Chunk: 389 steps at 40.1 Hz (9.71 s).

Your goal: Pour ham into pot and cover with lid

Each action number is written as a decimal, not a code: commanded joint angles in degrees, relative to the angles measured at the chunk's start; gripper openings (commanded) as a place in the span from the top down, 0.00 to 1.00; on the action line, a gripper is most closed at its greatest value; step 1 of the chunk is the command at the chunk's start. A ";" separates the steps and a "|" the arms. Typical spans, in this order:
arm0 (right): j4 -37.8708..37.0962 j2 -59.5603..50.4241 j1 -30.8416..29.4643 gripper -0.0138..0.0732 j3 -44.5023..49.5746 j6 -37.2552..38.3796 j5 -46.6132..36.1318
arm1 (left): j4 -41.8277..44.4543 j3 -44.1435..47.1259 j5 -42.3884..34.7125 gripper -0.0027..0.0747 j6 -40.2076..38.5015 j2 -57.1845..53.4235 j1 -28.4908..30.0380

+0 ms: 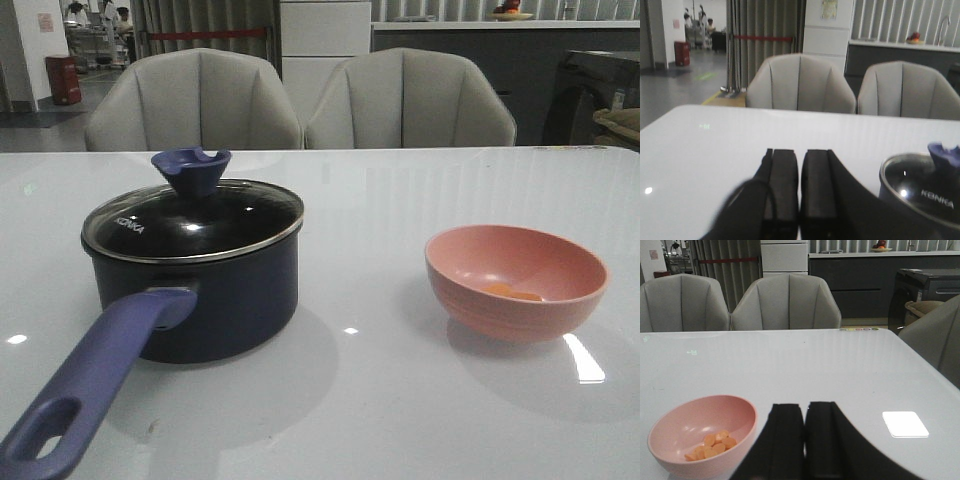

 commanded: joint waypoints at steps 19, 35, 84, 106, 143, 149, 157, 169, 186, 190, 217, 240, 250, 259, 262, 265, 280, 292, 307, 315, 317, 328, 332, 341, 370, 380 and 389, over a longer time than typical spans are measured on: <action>-0.53 -1.10 -0.36 0.65 0.64 0.06 -4.81 | -0.75 -21.00 16.20 0.82 -0.63 12.61 -0.37; -0.53 -1.15 -0.36 0.65 0.64 0.06 -4.81 | -0.86 -24.37 22.51 0.82 -0.63 17.35 -2.86; -0.53 -1.15 -0.36 0.65 0.64 0.06 -4.81 | -0.49 -34.80 30.68 0.13 -0.40 32.51 -7.14; -0.53 -1.15 -0.36 0.65 0.64 0.06 -4.81 | -1.11 -64.42 44.26 0.12 -0.40 66.09 -13.75; -0.53 -1.15 -0.36 0.65 0.64 0.06 -4.81 | -2.55 -98.02 65.94 0.12 -0.40 102.65 -23.76; -0.53 -1.15 -0.36 0.65 0.64 0.06 -4.81 | -3.25 -101.13 69.81 0.12 -0.40 105.89 -23.76; -0.53 -1.15 -0.36 0.65 0.64 0.06 -4.81 | -3.55 -102.23 71.68 0.12 -0.40 108.67 -23.76; -0.53 -1.15 -0.36 0.65 0.64 0.06 -4.81 | -3.65 -102.23 73.03 0.13 -0.40 109.94 -23.76; -0.53 -1.15 -0.36 0.65 0.64 0.06 -4.81 | -3.65 -102.23 75.19 0.38 -0.40 112.77 -23.76; -0.53 -1.15 -0.36 0.65 0.64 0.06 -4.81 | -3.65 -102.23 75.56 0.48 -0.40 112.77 -23.76; -0.53 -1.15 -0.36 0.65 0.64 0.06 -4.81 | -3.65 -102.23 76.38 0.78 -0.40 112.66 -23.76; -0.53 -1.15 -0.36 0.65 0.64 0.06 -4.81 | -3.65 -104.84 76.38 0.78 -0.40 110.35 -23.76; -0.53 -1.15 -0.36 0.65 0.64 0.06 -4.81 | -3.65 -105.25 75.98 0.78 -0.40 108.76 -23.76; -0.53 -1.15 -0.36 0.65 0.64 0.06 -4.81 | -3.65 -107.85 76.42 0.78 -0.40 108.49 -23.76; -0.53 -1.15 -0.36 0.65 0.64 0.06 -4.81 | -3.65 -107.94 76.42 0.78 -0.40 108.27 -23.76; -0.53 -1.15 -0.36 0.65 0.64 0.06 -4.81 | -3.55 -107.94 76.42 0.78 -0.40 108.27 -23.46; -0.53 -1.15 -0.36 0.65 0.64 0.06 -4.81 | -0.55 -102.56 73.07 0.78 -0.95 101.96 -17.74; -0.53 -1.15 -0.36 0.65 0.64 0.06 -4.81 | -0.67 -88.62 65.74 0.78 -0.95 93.33 -6.50; -0.53 -1.15 -0.36 0.65 0.64 0.06 -4.81 | -0.67 -73.97 57.79 0.78 -0.37 89.85 3.52; -0.53 -1.15 -0.36 0.65 0.64 0.06 -4.81 | -0.67 -65.70 50.37 0.78 -0.37 89.96 4.59; -0.53 -1.15 -0.36 0.65 0.64 0.06 -4.81 | -0.67 -64.33 49.52 0.78 -0.37 90.46 4.59; -0.53 -1.15 -0.36 0.65 0.64 0.06 -4.81 | -1.10 -60.77 47.86 0.78 -0.37 92.99 4.59; -0.53 -1.15 -0.36 0.65 0.64 0.06 -4.81 | -1.10 -59.59 46.50 0.78 -0.37 93.48 4.59; -0.53 -1.15 -0.36 0.65 0.64 0.06 -4.81 | -1.10 -58.52 45.33 0.78 -0.37 93.67 4.59; -0.53 -1.15 -0.36 0.65 0.64 0.06 -4.81 | -0.69 -58.52 46.40 0.21 -0.24 93.67 4.59; -0.53 -1.15 -0.36 0.65 0.64 0.06 -4.81 | -0.29 -58.98 47.26 0.21 -0.24 93.55 4.59; -0.53 -1.15 -0.36 0.65 0.64 0.06 -4.81 | -0.28 -59.15 48.07 0.21 -0.24 89.69 4.59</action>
